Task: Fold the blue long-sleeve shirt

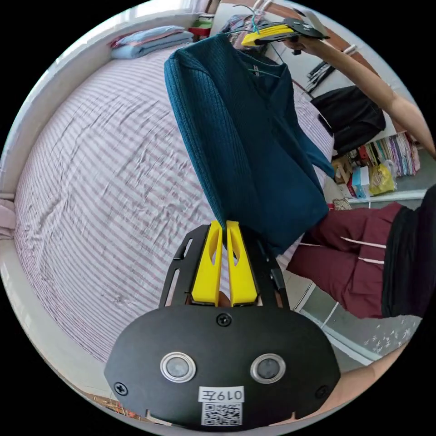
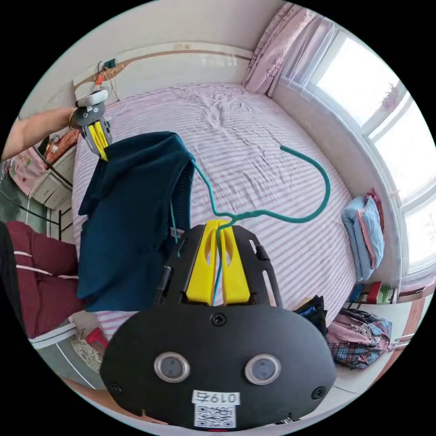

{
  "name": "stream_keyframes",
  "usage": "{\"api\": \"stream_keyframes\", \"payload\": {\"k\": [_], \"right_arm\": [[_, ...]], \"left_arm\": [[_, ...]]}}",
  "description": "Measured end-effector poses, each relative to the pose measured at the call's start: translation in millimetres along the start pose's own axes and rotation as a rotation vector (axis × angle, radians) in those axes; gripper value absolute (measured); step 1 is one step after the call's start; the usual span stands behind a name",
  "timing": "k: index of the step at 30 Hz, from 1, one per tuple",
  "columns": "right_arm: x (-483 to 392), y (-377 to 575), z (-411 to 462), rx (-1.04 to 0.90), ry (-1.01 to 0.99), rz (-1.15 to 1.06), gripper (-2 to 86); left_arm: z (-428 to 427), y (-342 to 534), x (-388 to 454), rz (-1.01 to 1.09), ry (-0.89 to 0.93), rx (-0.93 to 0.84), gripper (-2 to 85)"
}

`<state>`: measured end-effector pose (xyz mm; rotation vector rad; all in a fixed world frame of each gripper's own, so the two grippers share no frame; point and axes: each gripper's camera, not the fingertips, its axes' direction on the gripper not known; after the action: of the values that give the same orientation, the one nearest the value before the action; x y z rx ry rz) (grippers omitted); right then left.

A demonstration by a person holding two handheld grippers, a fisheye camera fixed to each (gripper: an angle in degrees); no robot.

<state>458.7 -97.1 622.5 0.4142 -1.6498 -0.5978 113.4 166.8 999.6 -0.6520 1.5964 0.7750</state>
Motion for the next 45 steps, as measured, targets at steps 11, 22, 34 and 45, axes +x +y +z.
{"api": "stream_keyframes", "payload": {"k": [11,22,34,45], "right_arm": [[102.2,-112.4,122.0,-0.091,0.137,-0.085,-0.9],[144.6,-167.9,207.1,-0.323,0.187,-0.153,4.5],[177.2,15.0,109.2,-0.050,-0.048,0.534,5.9],[-21.7,162.7,99.3,-0.282,-0.260,0.851,10.0]], "left_arm": [[107.5,-70.6,-135.2,-0.090,0.062,-0.116,1.7],[186.8,-105.1,-199.1,-0.189,0.041,-0.223,2.0],[184.7,-22.0,-123.2,-0.387,-0.067,0.061,1.8],[274.4,53.3,76.9,-0.316,-0.007,-0.107,16.4]]}}
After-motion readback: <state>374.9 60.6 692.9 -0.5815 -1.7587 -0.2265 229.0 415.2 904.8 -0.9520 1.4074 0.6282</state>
